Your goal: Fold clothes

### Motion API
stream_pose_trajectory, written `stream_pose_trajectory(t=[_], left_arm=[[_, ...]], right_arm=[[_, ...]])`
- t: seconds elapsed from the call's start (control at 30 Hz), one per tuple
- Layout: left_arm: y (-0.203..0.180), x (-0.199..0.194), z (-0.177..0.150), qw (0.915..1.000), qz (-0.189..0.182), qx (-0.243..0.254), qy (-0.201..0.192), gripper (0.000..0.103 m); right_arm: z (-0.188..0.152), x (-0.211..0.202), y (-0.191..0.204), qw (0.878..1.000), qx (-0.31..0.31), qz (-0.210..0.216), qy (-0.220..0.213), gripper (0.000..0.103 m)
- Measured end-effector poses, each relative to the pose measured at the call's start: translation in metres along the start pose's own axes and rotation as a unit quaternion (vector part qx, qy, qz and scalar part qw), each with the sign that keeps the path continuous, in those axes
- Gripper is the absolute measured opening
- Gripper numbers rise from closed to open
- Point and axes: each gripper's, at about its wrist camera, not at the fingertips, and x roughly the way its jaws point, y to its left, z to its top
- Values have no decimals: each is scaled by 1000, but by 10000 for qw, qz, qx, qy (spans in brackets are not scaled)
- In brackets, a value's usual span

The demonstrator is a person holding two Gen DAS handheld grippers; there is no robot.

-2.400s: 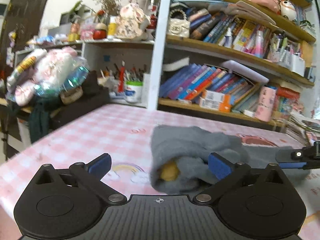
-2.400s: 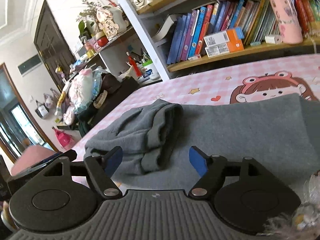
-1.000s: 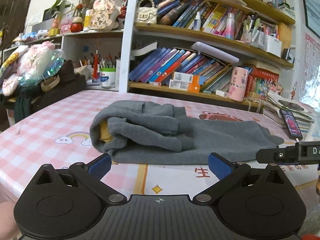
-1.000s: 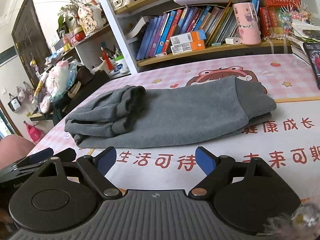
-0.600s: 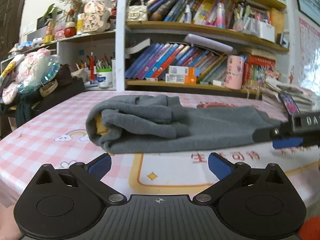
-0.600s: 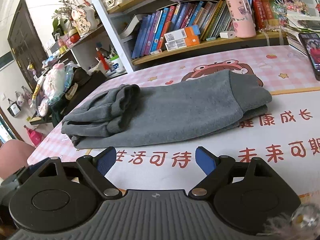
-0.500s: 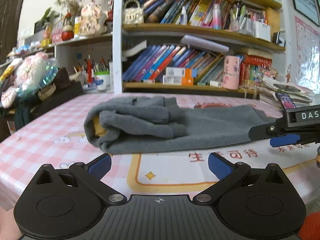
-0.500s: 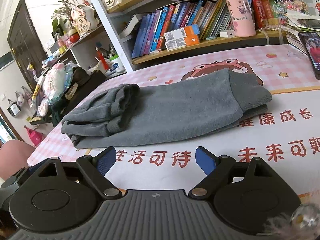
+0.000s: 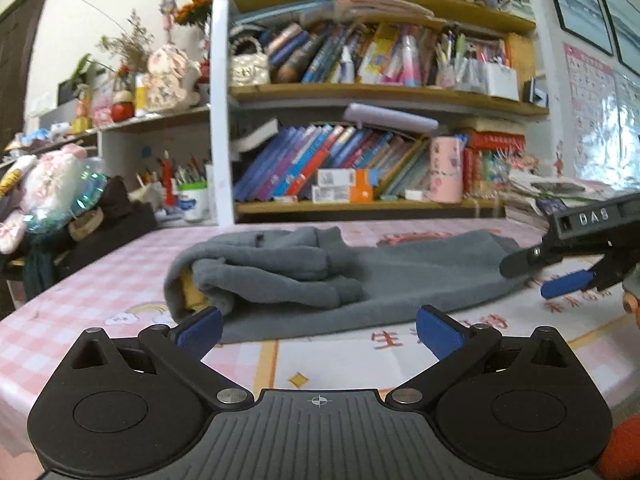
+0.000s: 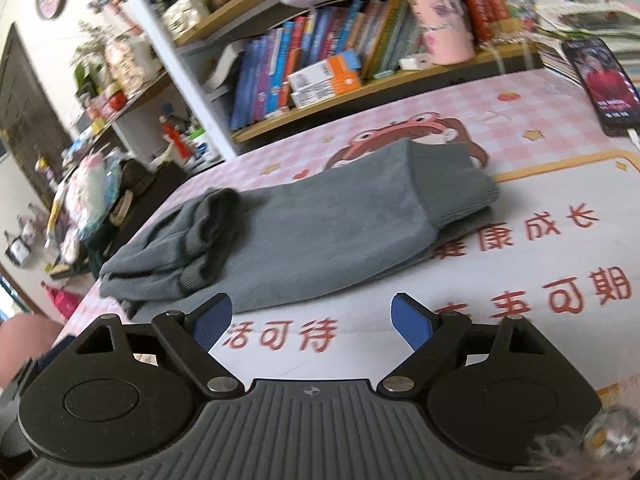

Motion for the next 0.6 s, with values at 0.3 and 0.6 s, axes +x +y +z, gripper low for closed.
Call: stream_pose_trajectory(t=[0.3,0.6], left_arm=[[-6,4,-1,9995,29,280,169,103],[15,10,1,9980,-322,-398,374,103]], right_arm=[[11,6,-34,9970,728,-266,77,80],[28,11,-45,9920,1121,-576,-99,67]])
